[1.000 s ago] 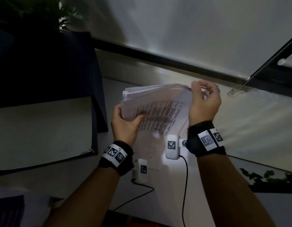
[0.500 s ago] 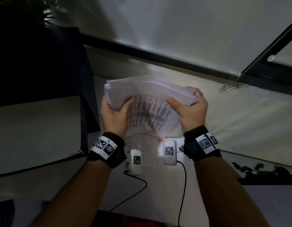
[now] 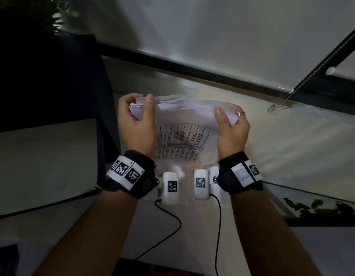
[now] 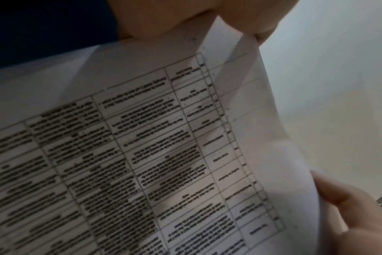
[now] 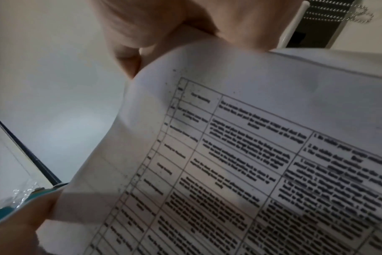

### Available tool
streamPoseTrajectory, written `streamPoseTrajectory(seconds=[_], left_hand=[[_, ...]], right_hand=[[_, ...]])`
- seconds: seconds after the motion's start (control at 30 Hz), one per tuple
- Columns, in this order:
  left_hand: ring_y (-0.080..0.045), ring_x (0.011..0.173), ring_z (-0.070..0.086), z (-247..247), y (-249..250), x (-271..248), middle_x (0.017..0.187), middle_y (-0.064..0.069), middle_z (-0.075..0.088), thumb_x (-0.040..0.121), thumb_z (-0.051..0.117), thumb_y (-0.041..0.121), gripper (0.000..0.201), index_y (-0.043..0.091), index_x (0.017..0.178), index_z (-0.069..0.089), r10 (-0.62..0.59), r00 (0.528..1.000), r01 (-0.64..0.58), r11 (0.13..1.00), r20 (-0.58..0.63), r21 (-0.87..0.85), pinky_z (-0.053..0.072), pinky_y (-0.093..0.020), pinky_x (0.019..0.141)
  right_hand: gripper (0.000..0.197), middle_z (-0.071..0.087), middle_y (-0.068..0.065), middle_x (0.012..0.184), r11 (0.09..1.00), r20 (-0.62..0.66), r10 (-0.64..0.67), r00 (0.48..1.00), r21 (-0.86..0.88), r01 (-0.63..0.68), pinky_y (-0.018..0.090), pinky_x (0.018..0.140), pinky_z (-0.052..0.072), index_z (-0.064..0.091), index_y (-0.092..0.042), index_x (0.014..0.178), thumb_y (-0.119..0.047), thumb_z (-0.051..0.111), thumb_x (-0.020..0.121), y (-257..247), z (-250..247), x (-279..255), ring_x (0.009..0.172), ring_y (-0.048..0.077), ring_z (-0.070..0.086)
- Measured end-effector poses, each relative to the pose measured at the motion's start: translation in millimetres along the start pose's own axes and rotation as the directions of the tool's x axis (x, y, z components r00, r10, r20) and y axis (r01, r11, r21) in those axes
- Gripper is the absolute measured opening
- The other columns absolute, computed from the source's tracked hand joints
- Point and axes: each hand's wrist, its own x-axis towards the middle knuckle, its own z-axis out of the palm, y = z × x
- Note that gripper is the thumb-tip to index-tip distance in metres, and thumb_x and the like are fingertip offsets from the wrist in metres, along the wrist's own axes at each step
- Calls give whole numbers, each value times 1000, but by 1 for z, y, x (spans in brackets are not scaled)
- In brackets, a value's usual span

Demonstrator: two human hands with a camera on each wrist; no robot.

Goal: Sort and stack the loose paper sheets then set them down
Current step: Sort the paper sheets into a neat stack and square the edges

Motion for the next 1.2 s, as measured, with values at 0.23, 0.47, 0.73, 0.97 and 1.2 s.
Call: streamPoseTrajectory(seconds=[0.23, 0.47, 0.73, 0.97, 1.2], left_hand=[[-14, 92, 53, -5, -2, 2, 102, -3, 53, 94, 60, 20, 28, 3, 114, 51, 105, 994, -105, 994, -14, -2, 45, -22, 87], [0, 90, 62, -11, -11, -3, 104, 10, 60, 65, 89, 14, 61, 17, 114, 54, -14, 992, 4, 997, 122, 82, 57, -23, 81], [4, 98, 58, -17, -27, -11, 111, 15, 53, 57, 93, 13, 78, 24, 117, 45, -58, 985, 49, 997, 160, 59, 51, -17, 87], [-13, 96, 72, -14, -39, -1, 104, -4, 73, 57, 92, 15, 67, 4, 116, 61, -251, 928, 242, 968, 276, 65, 59, -28, 80], [-14, 98, 70, -14, -35, -5, 107, -2, 69, 59, 93, 17, 65, 14, 113, 57, -231, 965, 232, 973, 127, 4, 59, -27, 78]], right_hand=[[34, 62, 17, 115, 992, 14, -112, 994, -51, 113, 32, 81, 57, 59, -26, 110, -35, 71, 79, 2, 2, -1, 94, 16, 65], [42, 75, 4, 95, 987, 91, -43, 995, -151, 56, 36, 75, 62, 70, -7, 99, -14, 92, 64, 4, -7, 1, 88, 16, 75], [10, 64, -7, 82, 995, -115, -102, 988, -33, 98, 22, 73, 52, 66, -19, 87, -25, 72, 83, -15, 7, 4, 81, 7, 65], [56, 69, -17, 76, 999, 9, -54, 999, 4, 54, 24, 68, 53, 56, -20, 113, -58, 75, 77, 2, -13, 10, 72, 5, 62], [61, 72, 20, 107, 986, 205, 106, 973, -148, -76, 48, 81, 61, 67, 3, 110, -15, 94, 60, 16, -18, 4, 102, 32, 72]])
